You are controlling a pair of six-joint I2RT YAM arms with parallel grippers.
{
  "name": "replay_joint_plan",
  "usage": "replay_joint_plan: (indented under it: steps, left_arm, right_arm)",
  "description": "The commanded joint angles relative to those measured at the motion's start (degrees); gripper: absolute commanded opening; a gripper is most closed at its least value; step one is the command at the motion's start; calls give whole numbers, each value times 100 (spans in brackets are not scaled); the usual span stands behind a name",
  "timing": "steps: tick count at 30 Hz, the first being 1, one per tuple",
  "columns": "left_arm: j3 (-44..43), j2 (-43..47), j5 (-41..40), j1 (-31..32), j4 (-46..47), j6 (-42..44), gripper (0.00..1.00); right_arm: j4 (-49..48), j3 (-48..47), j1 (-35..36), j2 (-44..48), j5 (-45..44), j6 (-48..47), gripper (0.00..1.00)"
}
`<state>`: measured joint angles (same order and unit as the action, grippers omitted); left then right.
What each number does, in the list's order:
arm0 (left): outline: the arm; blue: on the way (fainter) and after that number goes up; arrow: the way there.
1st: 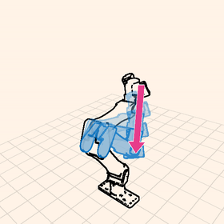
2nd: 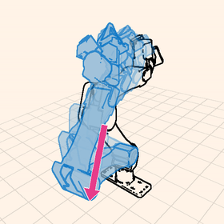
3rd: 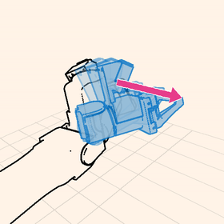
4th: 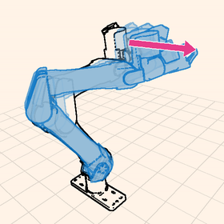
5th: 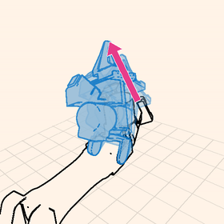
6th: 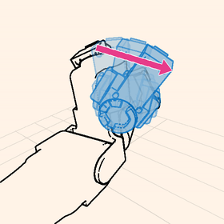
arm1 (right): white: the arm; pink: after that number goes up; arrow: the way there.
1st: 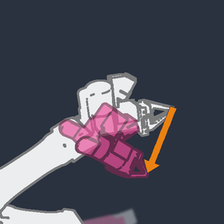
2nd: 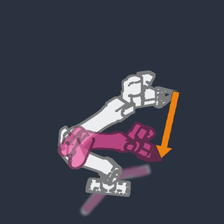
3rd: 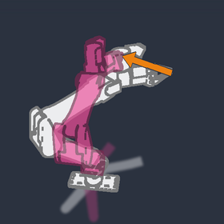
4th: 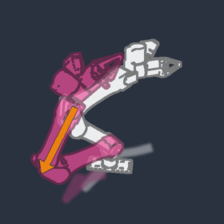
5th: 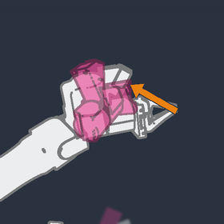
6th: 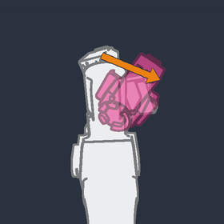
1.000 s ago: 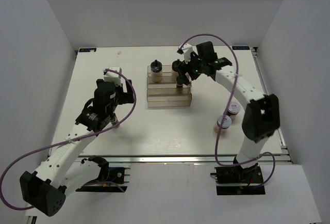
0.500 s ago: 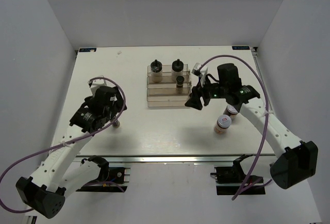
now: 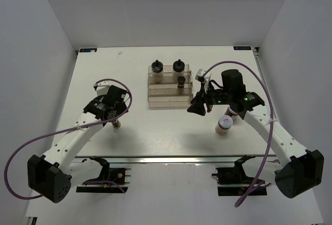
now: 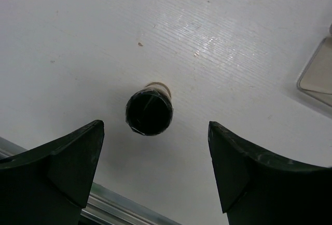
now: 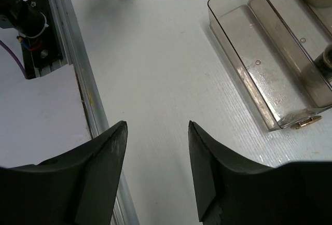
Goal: Organize the condiment bottles
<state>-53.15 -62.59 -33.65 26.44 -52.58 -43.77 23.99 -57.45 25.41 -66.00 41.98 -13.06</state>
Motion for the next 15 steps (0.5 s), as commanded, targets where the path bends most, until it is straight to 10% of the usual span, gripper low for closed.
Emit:
replay_joint_plan:
  steps: [1, 15]
  left_arm:
    - [111, -25, -186, -7, 54, -149, 90]
    - [401, -465, 244, -428, 564, 26, 78]
  right_arm:
    - [-219, 58, -10, 219, 118, -12, 57]
    - [-219, 103, -10, 237, 188, -56, 57]
